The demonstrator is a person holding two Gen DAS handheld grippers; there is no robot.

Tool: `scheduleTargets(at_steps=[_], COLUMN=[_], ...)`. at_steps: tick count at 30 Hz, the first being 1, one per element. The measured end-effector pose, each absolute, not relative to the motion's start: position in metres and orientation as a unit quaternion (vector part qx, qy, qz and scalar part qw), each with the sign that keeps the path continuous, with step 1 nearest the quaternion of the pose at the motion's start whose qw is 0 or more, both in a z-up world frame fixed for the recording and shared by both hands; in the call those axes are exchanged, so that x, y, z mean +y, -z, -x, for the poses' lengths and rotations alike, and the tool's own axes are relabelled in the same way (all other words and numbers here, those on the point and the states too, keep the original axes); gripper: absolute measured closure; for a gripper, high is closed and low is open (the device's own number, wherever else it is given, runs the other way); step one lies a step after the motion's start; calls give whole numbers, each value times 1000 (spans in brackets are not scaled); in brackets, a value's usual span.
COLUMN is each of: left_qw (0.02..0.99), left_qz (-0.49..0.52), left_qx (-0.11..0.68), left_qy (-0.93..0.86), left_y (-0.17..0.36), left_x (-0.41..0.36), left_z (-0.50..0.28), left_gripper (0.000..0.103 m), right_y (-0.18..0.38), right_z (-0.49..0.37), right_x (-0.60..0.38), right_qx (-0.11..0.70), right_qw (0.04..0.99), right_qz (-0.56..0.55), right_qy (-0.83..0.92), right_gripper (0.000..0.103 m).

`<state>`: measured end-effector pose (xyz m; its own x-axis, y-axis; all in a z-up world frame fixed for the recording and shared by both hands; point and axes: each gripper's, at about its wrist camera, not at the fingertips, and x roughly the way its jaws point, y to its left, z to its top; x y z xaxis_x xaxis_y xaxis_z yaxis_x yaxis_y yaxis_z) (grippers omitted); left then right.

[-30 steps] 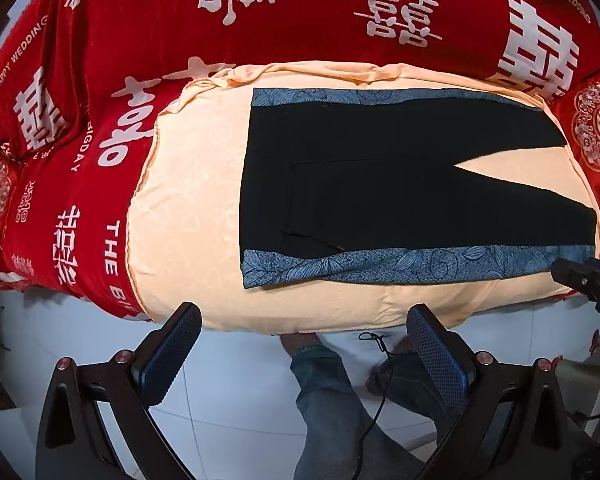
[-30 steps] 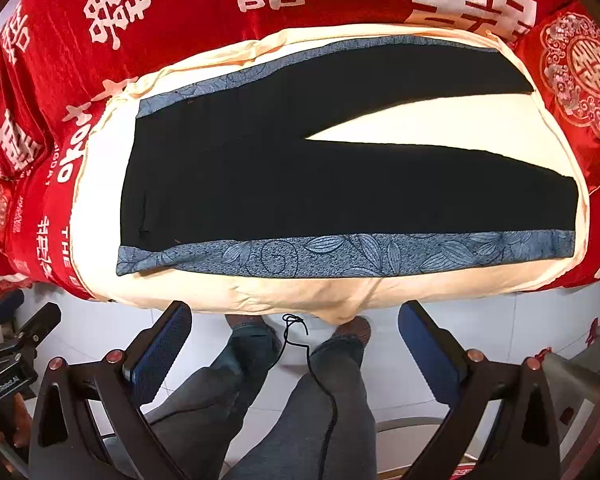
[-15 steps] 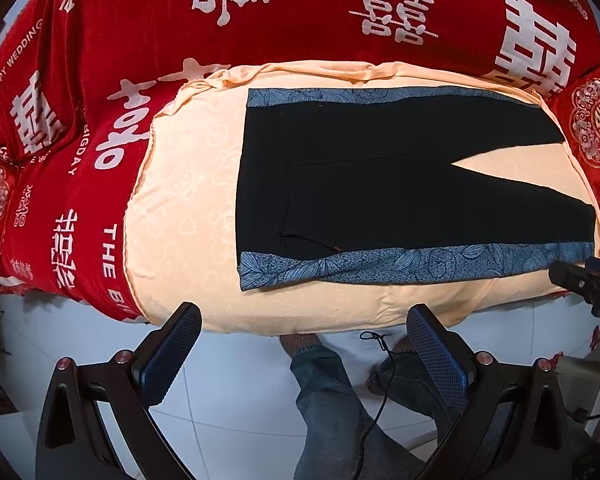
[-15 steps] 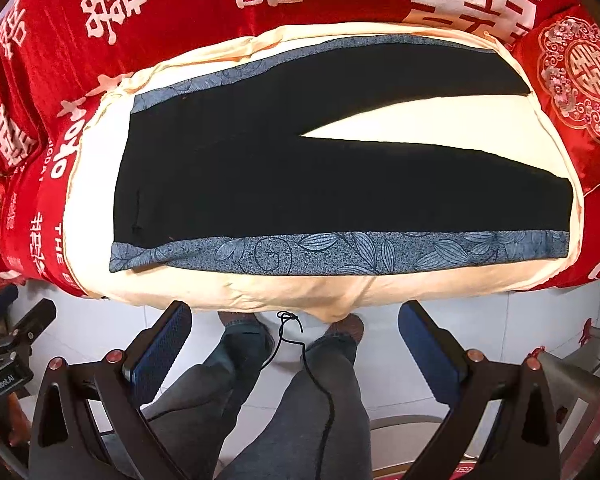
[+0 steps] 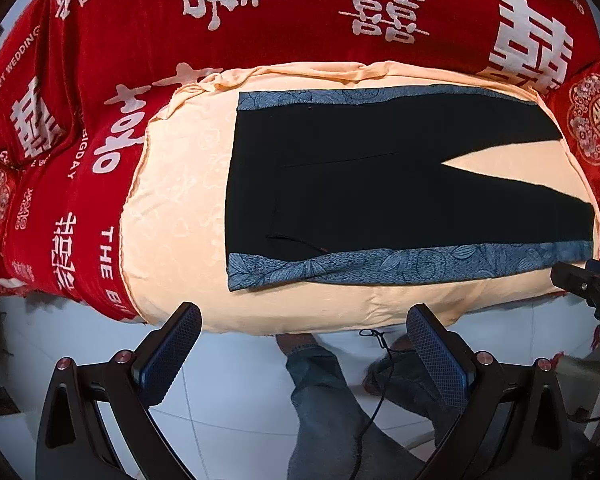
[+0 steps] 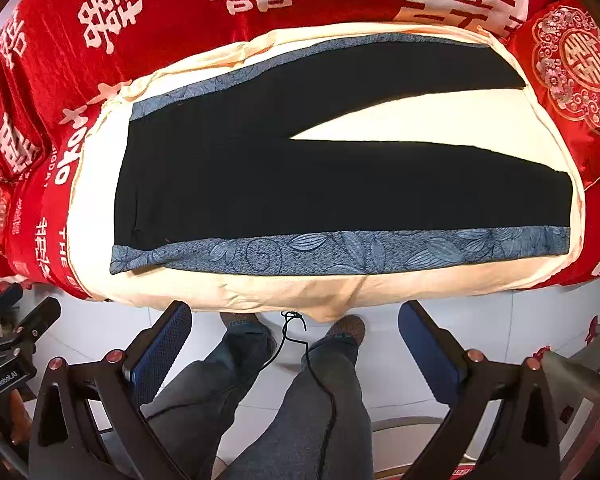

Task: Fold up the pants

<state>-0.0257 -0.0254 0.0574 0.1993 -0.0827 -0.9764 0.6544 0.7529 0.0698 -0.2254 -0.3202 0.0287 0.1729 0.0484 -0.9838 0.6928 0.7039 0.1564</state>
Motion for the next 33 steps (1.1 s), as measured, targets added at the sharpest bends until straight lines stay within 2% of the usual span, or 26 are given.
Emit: scheduleTargets(at_steps=[13,20,25,33], left_qw=[742,730,717,734], left_qz=[-229,-238,-206,-184], left_qx=[586,598,626,603], left_qy=[232,229,228,253], left_y=[-67,-59,-37,13], left_x=[-24,-15,1,23], left_z=[59,59,18,-78], left_gripper=[0,0,0,0], right_y=[-31,-21,-2,66], right_z=[244,260,263,235], right_x=[-322,-318,-305,-263], right_qx=[609,601,595,599], right_qw=[707,690,675,650], right_qz=[-296,-341,-372,-423], right_qy=[204,212,227,202], right_gripper=[0,0,0,0])
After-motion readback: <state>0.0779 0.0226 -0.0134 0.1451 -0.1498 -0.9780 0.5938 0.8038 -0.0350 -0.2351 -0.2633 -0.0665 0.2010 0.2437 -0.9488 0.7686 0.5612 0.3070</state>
